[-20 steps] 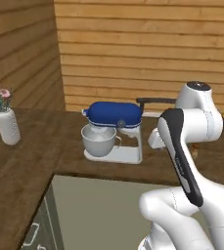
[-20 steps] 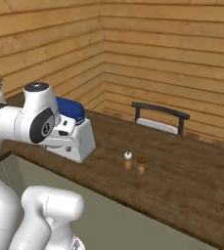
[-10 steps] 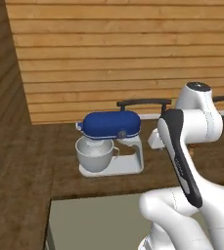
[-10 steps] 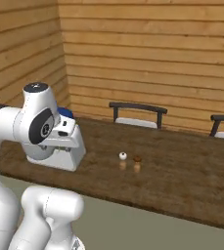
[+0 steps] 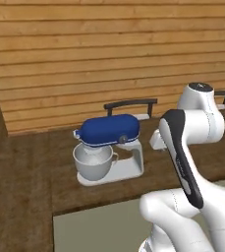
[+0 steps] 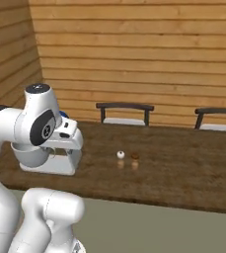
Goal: Navigate to the stand mixer.
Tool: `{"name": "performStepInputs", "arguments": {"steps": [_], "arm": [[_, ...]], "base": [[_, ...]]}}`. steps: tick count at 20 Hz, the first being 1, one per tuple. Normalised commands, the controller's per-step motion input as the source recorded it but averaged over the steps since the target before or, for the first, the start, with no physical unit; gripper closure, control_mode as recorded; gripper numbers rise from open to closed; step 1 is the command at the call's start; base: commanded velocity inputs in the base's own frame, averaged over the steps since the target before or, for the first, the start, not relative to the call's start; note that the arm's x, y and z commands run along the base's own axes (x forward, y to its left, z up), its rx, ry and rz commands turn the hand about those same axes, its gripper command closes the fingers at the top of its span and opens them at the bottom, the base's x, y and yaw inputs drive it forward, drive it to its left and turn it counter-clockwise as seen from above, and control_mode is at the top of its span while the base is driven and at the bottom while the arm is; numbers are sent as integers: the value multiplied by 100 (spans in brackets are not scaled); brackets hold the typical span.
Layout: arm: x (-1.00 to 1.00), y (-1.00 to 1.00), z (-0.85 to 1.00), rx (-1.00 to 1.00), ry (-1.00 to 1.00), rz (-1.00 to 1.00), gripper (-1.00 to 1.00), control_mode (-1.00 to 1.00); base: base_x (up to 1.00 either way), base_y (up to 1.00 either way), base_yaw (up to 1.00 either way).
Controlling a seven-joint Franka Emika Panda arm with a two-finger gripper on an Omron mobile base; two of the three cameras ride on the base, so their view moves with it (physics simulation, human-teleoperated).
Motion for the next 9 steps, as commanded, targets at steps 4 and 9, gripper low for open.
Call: {"name": "performStepInputs", "arguments": {"steps": [4, 9], "arm": [[0, 0, 0, 0, 0, 0, -100, 100], [0, 0, 0, 0, 0, 0, -100, 100]], "base": [[42, 81, -13], [35, 87, -6]]}}
